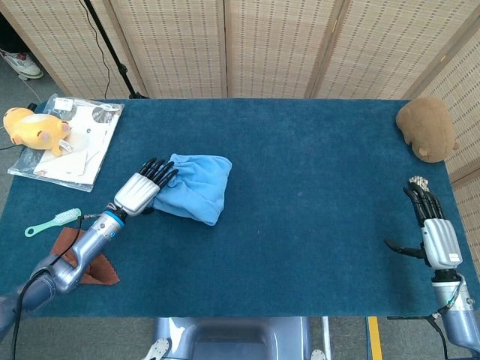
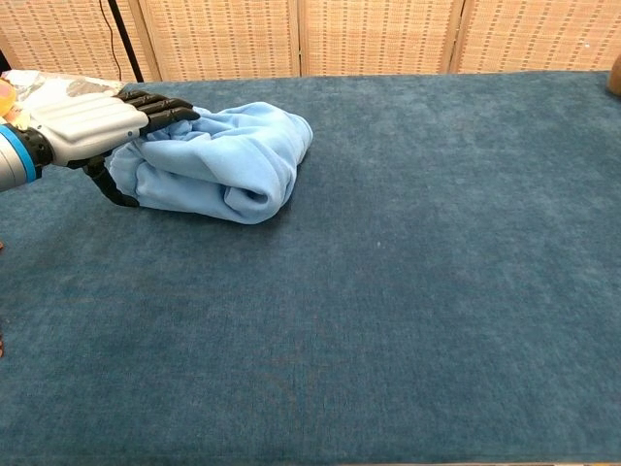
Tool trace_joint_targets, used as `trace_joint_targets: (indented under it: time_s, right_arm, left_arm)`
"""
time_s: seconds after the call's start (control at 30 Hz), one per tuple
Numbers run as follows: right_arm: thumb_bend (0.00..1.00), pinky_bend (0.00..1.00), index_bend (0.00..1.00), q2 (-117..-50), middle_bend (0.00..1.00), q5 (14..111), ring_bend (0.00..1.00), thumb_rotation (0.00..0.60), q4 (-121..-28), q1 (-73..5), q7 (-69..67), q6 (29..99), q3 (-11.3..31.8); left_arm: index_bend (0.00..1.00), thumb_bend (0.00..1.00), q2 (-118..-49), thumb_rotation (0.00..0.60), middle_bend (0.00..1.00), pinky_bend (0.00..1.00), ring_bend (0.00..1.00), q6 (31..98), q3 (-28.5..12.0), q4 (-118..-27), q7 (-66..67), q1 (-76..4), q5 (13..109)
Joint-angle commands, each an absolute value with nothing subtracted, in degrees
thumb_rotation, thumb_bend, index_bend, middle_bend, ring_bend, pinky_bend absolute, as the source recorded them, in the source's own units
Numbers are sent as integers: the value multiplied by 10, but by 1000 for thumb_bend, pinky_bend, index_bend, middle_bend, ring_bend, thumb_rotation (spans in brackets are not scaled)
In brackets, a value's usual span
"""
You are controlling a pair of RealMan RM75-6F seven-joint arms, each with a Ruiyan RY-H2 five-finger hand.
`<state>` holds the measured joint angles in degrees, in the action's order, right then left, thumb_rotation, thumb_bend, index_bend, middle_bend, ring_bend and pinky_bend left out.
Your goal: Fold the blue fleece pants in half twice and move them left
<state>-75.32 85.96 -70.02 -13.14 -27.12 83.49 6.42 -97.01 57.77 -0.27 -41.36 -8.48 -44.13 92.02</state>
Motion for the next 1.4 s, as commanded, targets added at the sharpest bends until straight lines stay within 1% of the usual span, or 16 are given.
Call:
trace_joint_targets:
  time_s: [0.03,0.17,0.23,0.3,0.4,0.43,0.47,0.53,0.57,0.67,0.7,0.73,0.8,0.87,1.03,1.4]
  right_arm:
    - [0,0,0,-753,0,860,0,600,-701,-131,-273,837,65]
    - [0,0,0,-752,0,861,0,600,-702,-130,-275,839,67]
    - [0,0,0,-752,0,862,0,600,-702,-130,-275,840,67]
    - [0,0,0,-752,0,864,0,600,-702,-130,-275,840,67]
    - [0,0,0,-752,0,866,0,600,-702,-129,-276,840,66]
    - [0,0,0,-752,0,866,0,600,-702,-129,-276,841,67]
    - [0,0,0,-752,0,867,0,600,-702,-129,-276,842,67]
    - [0,0,0,-752,0,867,0,600,-701,-129,-276,843,67]
    - [0,0,0,-752,0,868,0,600,-701,-129,-276,844,67]
    - [0,0,0,-753,0,870,0,600,-701,-129,-277,845,67]
    - [0,0,0,-753,0,871,0,600,-701,-129,-277,845,67]
    - [0,0,0,-753,0,871,0,600,-701,-129,-278,846,66]
    - [0,0,0,-753,0,873,0,600,-701,-129,-278,846,66]
    - [0,0,0,-753,0,874,0,600,-701,-129,-278,846,66]
    - [0,0,0,-753,0,874,0,600,-702,-128,-278,847,66]
    - [0,0,0,-752,0,874,0,600,-705,-129,-279,846,66]
  left_arm:
    - [0,74,-984,600,0,0,0,574,-5,-396,-89,-442,914]
    - [0,79,-997,600,0,1,0,570,-9,-384,-93,-445,907]
    - [0,98,-1004,600,0,35,0,574,-12,-377,-86,-446,904]
    - [0,175,-1012,600,0,92,0,574,-14,-370,-80,-446,900]
    - [16,420,-1023,600,0,199,14,581,-17,-361,-72,-447,898]
    - [51,473,-1025,600,7,235,41,585,-18,-359,-73,-447,898]
    - [132,542,-1028,600,42,297,106,593,-19,-356,-74,-447,900]
    - [315,632,-1032,600,157,405,255,605,-18,-348,-80,-446,903]
    - [416,665,-1033,600,245,464,333,613,-17,-343,-84,-446,906]
    - [637,720,-1039,600,443,596,484,643,-12,-322,-104,-444,917]
    - [678,745,-1040,600,481,623,514,655,-11,-316,-113,-443,921]
    - [734,804,-1042,600,531,661,559,664,-10,-308,-122,-443,924]
    - [794,911,-1046,600,586,714,620,686,-7,-290,-143,-442,931]
    - [810,946,-1049,600,608,740,647,697,-4,-274,-158,-441,935]
    - [827,970,-1048,600,643,779,684,729,-5,-258,-183,-439,937]
    - [837,976,-1008,600,655,784,691,793,-27,-281,-198,-428,922]
